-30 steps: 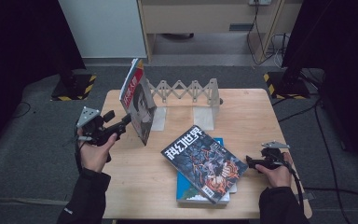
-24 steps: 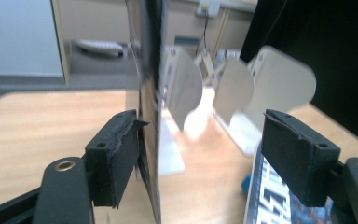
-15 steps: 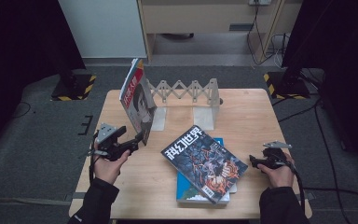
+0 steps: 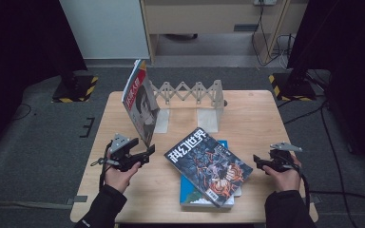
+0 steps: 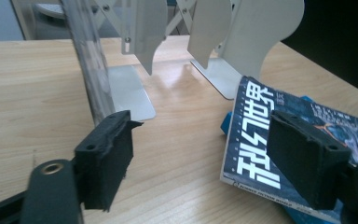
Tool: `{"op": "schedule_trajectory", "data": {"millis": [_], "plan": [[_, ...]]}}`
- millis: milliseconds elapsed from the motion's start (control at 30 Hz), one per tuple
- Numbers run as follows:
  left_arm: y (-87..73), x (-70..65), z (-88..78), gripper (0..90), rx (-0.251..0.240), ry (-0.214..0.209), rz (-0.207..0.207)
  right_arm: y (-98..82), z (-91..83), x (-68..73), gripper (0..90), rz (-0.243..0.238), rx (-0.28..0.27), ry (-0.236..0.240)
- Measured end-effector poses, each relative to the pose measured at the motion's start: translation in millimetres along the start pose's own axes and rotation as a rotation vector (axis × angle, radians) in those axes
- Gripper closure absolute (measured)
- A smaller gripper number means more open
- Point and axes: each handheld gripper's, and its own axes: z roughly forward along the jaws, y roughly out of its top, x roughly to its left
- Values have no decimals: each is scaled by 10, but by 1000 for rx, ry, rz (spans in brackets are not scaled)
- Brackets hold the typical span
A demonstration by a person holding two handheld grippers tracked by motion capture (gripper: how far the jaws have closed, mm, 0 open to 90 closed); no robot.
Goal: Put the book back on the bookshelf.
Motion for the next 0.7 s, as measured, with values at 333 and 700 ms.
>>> {"op": "schedule_trajectory", "data": {"millis": [333, 700], "plan": [[-120, -54, 125, 216, 51, -48, 10, 57, -129, 109, 263, -10, -52, 50], [-177, -67, 217, 202, 89, -74, 1, 115, -166, 273, 262, -40, -91, 129]]}}
